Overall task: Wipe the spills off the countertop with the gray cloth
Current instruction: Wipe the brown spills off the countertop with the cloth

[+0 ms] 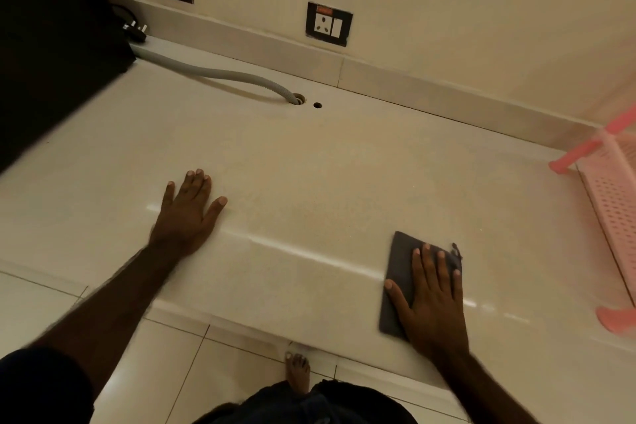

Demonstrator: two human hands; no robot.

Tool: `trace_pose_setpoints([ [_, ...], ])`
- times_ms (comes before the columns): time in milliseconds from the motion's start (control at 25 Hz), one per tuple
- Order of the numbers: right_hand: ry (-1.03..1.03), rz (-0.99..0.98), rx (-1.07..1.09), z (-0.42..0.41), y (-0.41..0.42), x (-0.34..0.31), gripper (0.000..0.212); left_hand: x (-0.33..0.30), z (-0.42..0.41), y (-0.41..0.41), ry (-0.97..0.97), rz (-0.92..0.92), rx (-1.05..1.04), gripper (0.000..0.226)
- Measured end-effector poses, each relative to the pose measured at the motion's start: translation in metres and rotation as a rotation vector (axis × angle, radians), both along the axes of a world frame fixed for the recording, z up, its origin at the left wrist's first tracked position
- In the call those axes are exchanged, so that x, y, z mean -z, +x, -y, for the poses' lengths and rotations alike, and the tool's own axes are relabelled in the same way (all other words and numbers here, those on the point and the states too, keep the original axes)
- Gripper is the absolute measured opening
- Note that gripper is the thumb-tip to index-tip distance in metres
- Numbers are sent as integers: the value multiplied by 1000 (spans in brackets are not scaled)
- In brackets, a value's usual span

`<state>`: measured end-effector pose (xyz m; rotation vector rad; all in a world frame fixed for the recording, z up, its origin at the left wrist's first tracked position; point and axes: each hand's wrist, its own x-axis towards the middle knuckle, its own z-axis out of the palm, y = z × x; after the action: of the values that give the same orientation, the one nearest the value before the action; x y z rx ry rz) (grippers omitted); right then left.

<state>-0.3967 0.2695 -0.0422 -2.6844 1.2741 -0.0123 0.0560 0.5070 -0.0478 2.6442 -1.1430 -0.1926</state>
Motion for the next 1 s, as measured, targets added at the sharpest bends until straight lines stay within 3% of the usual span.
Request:
trace_pose_setpoints([
  [280,-29,6,-6,4,84,-11,102,-2,-1,-1,-11,-3,3,94],
  [480,-15,-28,-324,-11,191,-16,97,-7,-2,0,23,-46,14,74],
  [640,19,-60,-561,-33,225,-20,87,-23,14,-22,-69,-60,103,63],
  [720,80,-8,-511,-38,228,-25,79,-35,34,-42,-132,-56,225,66],
  [800,117,88,-310,-50,222,-21,72,-43,59,-60,-160,-85,337,66],
  [880,114,69,-169,-65,214,-14,71,-39,79,-71,-105,-77,454,65],
  [1000,106,33,-145,-73,214,-11,78,-19,90,-72,53,17,533,61],
])
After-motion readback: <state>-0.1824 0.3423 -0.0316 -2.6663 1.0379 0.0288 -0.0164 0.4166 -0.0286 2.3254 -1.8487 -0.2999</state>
